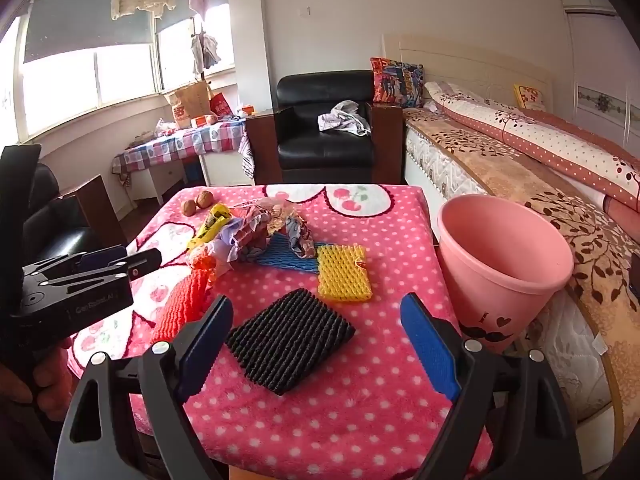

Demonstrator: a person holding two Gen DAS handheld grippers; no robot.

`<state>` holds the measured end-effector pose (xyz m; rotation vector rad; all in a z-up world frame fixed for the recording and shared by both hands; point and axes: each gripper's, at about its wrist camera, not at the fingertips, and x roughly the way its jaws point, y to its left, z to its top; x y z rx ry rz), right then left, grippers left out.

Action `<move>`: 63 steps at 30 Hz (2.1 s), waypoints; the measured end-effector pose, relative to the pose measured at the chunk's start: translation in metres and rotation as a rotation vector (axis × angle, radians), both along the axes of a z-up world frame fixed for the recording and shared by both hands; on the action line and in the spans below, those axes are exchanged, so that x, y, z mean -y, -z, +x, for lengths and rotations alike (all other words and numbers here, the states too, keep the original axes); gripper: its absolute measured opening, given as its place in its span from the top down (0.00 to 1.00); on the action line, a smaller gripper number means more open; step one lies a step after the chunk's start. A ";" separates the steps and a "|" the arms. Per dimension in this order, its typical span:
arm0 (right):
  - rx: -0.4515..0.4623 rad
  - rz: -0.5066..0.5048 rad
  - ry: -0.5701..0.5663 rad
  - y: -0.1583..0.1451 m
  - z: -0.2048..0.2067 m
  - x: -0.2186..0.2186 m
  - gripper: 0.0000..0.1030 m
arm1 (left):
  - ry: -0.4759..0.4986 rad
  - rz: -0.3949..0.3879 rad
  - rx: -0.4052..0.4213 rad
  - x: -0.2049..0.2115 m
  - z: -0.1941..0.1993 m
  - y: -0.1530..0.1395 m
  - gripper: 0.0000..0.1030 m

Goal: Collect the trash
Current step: 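Reach the left tool toward the orange foam net and the right tool toward the black foam net, then grasp the orange foam net with the left tool while the right tool grasps the black foam net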

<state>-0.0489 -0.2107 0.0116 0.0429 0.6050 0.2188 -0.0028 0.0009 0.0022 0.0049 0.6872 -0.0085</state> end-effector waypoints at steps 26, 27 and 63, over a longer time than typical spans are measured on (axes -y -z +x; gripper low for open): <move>-0.152 0.023 -0.017 0.020 0.025 0.010 0.32 | 0.103 -0.080 -0.092 -0.022 -0.002 0.023 0.49; -0.154 0.021 -0.019 0.020 0.026 0.010 0.33 | 0.106 -0.079 -0.095 -0.021 -0.001 0.024 0.49; -0.352 0.081 -0.065 0.074 0.074 0.005 0.39 | 0.125 -0.140 -0.185 -0.024 0.016 0.040 0.88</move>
